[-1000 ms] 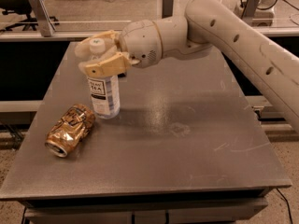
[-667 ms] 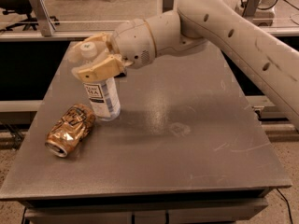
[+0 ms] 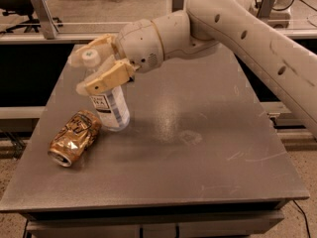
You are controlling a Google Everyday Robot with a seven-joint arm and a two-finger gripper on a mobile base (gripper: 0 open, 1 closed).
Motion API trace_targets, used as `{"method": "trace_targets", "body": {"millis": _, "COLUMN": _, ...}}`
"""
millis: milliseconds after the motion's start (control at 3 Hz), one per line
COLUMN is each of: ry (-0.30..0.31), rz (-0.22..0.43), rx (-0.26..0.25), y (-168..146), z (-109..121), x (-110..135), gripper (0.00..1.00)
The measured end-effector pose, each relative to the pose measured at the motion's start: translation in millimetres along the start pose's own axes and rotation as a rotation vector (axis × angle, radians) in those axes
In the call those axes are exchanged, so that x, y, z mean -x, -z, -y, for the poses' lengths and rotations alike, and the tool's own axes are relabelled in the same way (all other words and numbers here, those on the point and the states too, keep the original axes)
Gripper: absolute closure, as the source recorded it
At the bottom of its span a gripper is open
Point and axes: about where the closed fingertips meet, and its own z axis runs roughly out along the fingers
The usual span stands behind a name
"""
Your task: Move blue plastic bottle near orange can
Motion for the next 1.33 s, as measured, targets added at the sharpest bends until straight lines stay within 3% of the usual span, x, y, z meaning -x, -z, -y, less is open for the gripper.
{"method": "trace_targets", "body": {"millis": 333, "ry": 0.002, "rz": 0.001, "rx": 0.004, "y": -2, "z": -1, "x": 1, "gripper": 0.0}}
{"method": "trace_targets", "body": {"millis": 667, "ry": -0.009, "rz": -0.013, "rx": 0.009, "y": 1, "z": -1, "x": 2, "gripper": 0.0}}
{"method": "trace_targets", "body": {"millis": 1000, "ry": -0.072, "rz": -0.091, "rx": -0.019, "y": 39, "z": 1, "x": 1, "gripper": 0.0}}
{"method": "trace_targets", "body": {"millis": 1333, "ry": -0.11, "rz": -0.138, "rx": -0.115, "y": 95, "z": -5, "x": 3, "gripper": 0.0}}
